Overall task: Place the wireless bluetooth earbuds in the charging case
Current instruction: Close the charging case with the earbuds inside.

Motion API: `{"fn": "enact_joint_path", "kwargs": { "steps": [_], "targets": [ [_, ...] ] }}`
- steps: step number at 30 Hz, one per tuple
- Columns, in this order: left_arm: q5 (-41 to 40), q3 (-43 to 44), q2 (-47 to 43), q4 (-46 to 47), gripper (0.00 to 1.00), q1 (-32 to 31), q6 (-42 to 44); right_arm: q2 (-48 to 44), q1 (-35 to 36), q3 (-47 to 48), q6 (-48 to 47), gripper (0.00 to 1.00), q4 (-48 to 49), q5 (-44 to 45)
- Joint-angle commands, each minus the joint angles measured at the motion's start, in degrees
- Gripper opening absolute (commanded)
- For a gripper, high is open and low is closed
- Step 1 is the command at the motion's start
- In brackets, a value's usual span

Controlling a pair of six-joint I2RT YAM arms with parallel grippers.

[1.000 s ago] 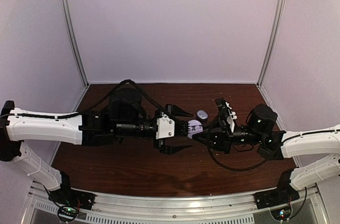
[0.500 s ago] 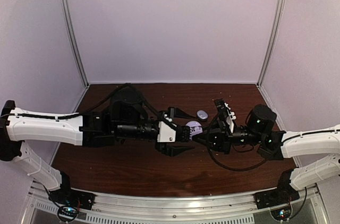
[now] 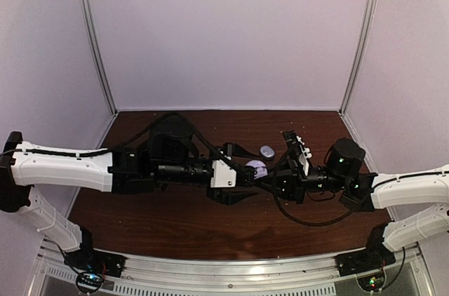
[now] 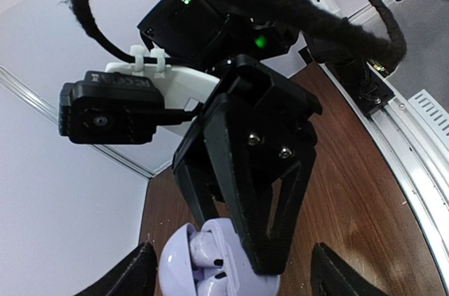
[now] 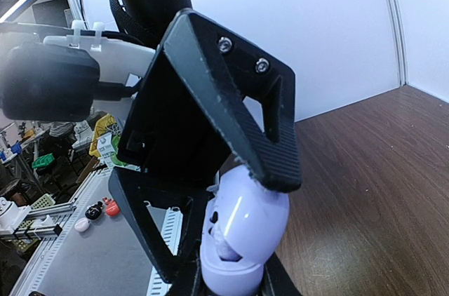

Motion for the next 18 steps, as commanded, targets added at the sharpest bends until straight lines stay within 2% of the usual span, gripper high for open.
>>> {"fn": "enact_joint_path", "kwargs": {
  "steps": [1, 5, 12, 18],
  "targets": [
    [2.1, 2.3, 0.7, -1.0, 0.76, -0.4, 0.9, -1.1, 0.3, 0.5, -0.3, 0.00, 1.3, -0.6],
    [2.5, 2.5, 1.0, -2.0, 0.73, -1.6, 2.6, -1.3, 0.3, 0.4, 0.1, 0.00, 1.8, -0.6],
    [0.8, 2.4, 1.1, -2.6, 0.57, -2.7, 4.4, -1.2, 0.3, 0.0, 1.5, 0.00, 3.2, 0.2],
    [0.2, 2.2, 1.2, -2.8, 0.51, -3.3, 5.7, -1.3, 0.3, -0.1, 2.2, 0.00, 4.2, 0.2]
  ]
}}
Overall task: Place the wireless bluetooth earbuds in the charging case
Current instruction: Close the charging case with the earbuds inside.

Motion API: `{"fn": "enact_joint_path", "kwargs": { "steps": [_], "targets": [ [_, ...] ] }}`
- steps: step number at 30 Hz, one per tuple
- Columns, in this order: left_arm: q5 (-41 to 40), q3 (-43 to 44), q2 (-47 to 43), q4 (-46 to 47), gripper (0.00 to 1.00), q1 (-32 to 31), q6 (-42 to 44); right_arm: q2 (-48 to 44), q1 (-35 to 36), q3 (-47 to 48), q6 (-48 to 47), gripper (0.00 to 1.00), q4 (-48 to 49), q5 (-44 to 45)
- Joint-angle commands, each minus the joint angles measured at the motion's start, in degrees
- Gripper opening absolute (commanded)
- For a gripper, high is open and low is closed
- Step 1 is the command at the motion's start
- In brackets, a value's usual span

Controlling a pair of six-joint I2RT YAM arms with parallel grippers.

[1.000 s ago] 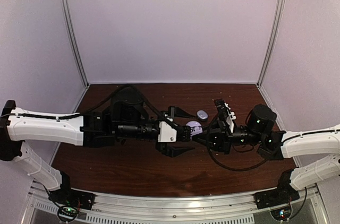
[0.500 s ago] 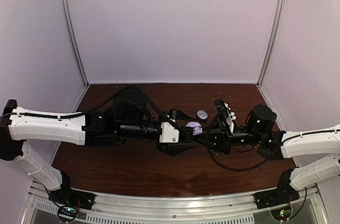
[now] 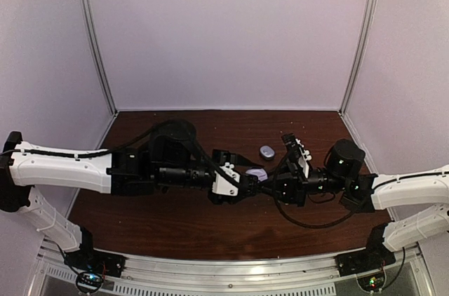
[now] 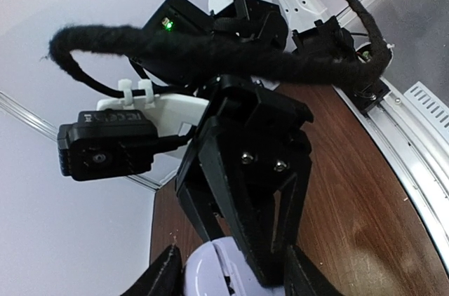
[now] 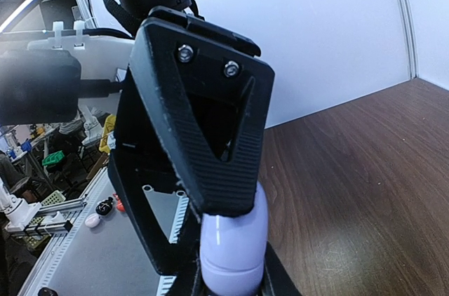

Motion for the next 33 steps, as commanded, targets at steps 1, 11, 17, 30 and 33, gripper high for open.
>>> {"fn": "enact_joint_path", "kwargs": {
  "steps": [1, 11, 17, 30, 33],
  "targets": [
    [0.7, 0.8, 1.0, -1.1, 0.51, -1.2, 1.6, -1.2, 0.0, 0.3, 1.1, 0.00, 4.4, 1.1],
    [-4.6, 0.3, 0.7, -1.9, 0.76, -1.4, 2.7, -1.2, -0.1, 0.4, 0.9, 0.00, 3.7, 1.4],
    [-7.1, -0.4, 0.3, -1.0, 0.74, -1.4, 3.5, -0.9, 0.0, 0.2, 2.0, 0.00, 4.6, 1.4],
    [-12.0, -1.4, 1.0, 2.2, 0.59, -2.2, 7.0, 0.7, 0.1, -1.4, 7.8, 0.00, 9.5, 1.1],
    [-13.8, -2.1, 1.0, 2.9, 0.52, -2.7, 8.4, 1.3, 0.2, -1.9, 9.7, 0.00, 12.1, 1.0]
  ]
}}
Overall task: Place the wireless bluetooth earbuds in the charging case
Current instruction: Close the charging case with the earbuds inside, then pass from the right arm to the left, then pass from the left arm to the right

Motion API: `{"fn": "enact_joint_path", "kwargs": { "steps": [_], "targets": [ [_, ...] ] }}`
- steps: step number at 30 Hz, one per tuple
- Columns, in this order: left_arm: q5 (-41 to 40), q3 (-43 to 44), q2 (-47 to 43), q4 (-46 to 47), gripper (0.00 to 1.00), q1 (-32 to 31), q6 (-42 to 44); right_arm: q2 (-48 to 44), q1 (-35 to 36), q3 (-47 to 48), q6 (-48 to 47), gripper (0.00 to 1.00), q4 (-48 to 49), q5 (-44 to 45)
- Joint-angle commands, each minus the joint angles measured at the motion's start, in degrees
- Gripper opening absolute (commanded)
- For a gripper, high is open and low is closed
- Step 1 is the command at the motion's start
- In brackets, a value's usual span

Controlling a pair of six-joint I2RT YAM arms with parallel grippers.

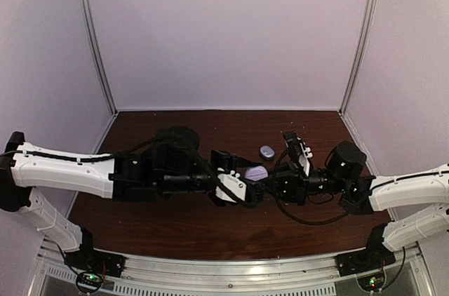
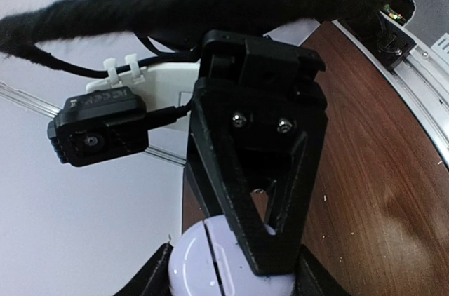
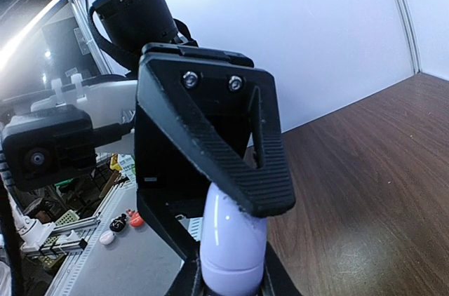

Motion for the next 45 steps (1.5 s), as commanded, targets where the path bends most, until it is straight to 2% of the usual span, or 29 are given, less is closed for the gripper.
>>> {"fn": "enact_joint_path", "kwargs": {
  "steps": [1, 8, 11, 16, 21, 23, 30, 36, 40, 42, 45],
  "targets": [
    [-3.8, -1.6, 0.5, 2.6, 0.49, -1.2, 2.9, 0.7, 0.1, -0.9, 3.6, 0.00, 7.4, 0.5],
    [-4.4, -1.9, 0.4, 3.0, 0.33, -1.5, 3.9, 0.7, 0.2, -1.0, 3.9, 0.00, 7.7, 0.7],
    [-4.5, -2.0, 0.4, 3.0, 0.28, -1.5, 3.7, 0.3, 0.2, -1.0, 3.8, 0.09, 7.5, 0.8],
    [-3.6, -2.7, -0.4, 3.4, 0.27, -1.5, 3.1, -0.3, 0.2, -0.5, 2.8, 0.29, 6.2, 0.8],
    [-3.1, -3.1, -1.1, 3.1, 0.26, -1.5, 3.0, -1.1, 0.1, -0.2, 1.8, 0.41, 4.1, 1.5],
    [-3.0, -3.1, -1.1, 3.1, 0.26, -1.5, 2.9, -1.3, 0.1, -0.1, 1.6, 0.43, 3.6, 1.7],
    [-3.0, -3.0, -0.9, 3.4, 0.26, -1.5, 2.3, -0.3, 0.1, 0.8, 1.0, 0.36, 2.2, 1.7],
    [-3.0, -3.1, -1.0, 3.5, 0.27, -1.5, 2.3, 0.5, 0.1, 1.5, 0.7, 0.21, 1.5, 1.2],
    [-3.6, -3.7, -0.8, 4.3, 0.31, -1.4, 2.3, 0.6, 0.1, 1.6, 0.6, 0.13, 1.2, 1.2],
    [-4.5, -4.2, -0.8, 5.2, 0.38, -1.3, 2.1, 0.6, 0.1, 1.7, 0.6, 0.10, 1.1, 1.3],
    [-5.2, -5.0, -0.9, 6.1, 0.58, -0.5, 0.3, 0.4, -0.3, 1.9, 0.1, 0.06, -0.3, 3.1]
  ]
}}
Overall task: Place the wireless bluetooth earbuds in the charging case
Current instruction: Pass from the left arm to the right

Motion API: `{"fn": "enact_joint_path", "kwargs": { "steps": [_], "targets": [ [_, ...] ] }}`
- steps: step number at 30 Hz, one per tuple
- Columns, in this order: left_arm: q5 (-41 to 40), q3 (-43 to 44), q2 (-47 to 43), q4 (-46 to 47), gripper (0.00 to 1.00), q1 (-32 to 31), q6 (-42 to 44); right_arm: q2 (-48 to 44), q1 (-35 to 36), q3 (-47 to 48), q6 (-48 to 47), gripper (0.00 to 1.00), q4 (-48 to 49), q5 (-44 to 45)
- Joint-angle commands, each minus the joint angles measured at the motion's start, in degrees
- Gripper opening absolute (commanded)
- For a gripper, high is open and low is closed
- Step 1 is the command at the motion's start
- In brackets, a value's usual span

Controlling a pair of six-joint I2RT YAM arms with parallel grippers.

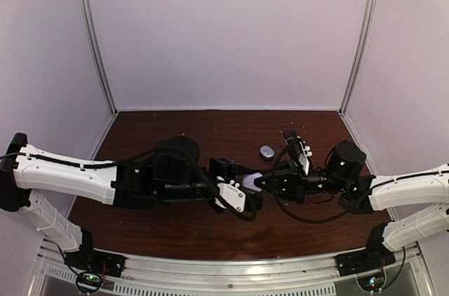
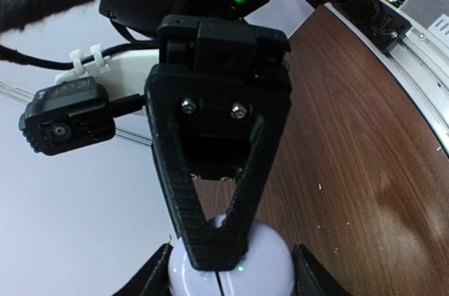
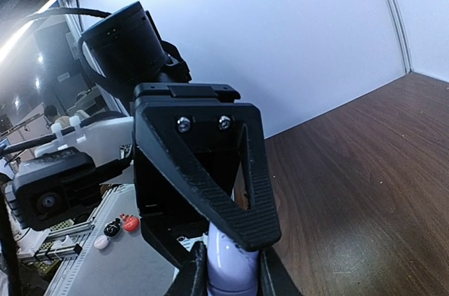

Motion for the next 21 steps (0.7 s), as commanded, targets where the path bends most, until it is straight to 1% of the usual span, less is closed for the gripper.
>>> {"fn": "enact_joint_path", "kwargs": {
  "steps": [1, 4, 7, 10, 13, 17, 21],
  "targets": [
    [-2.1, -1.7, -1.1, 3.7, 0.64, 1.0, -3.0, 0.0, -0.7, 2.0, -0.4, 0.06, -1.2, 2.4],
    [-3.2, -4.1, -2.8, 6.1, 0.82, 2.0, -6.3, -0.3, -2.3, 2.2, -0.9, 0.05, -3.1, 4.7],
    [-4.6, -7.4, -4.9, 9.6, 0.96, 2.8, -9.3, 0.5, -4.9, 2.6, -0.9, 0.05, -4.2, 6.5],
    [-7.5, -9.1, -5.9, 11.6, 0.98, 3.8, -12.9, 2.7, -8.0, 2.9, -0.4, 0.05, -4.2, 8.4],
    [-11.8, -10.5, -6.7, 14.2, 0.98, 5.3, -18.2, 7.2, -10.8, 4.6, -1.5, 0.05, -5.7, 10.1],
    [-13.0, -11.9, -7.8, 16.6, 0.98, 7.9, -24.0, 15.0, -13.5, 8.1, -2.6, 0.05, -6.6, 11.1],
    [-13.9, -12.4, -7.8, 17.1, 0.98, 8.4, -25.3, 22.5, -15.4, 12.8, -4.8, 0.06, -9.3, 12.9]
  ]
}}
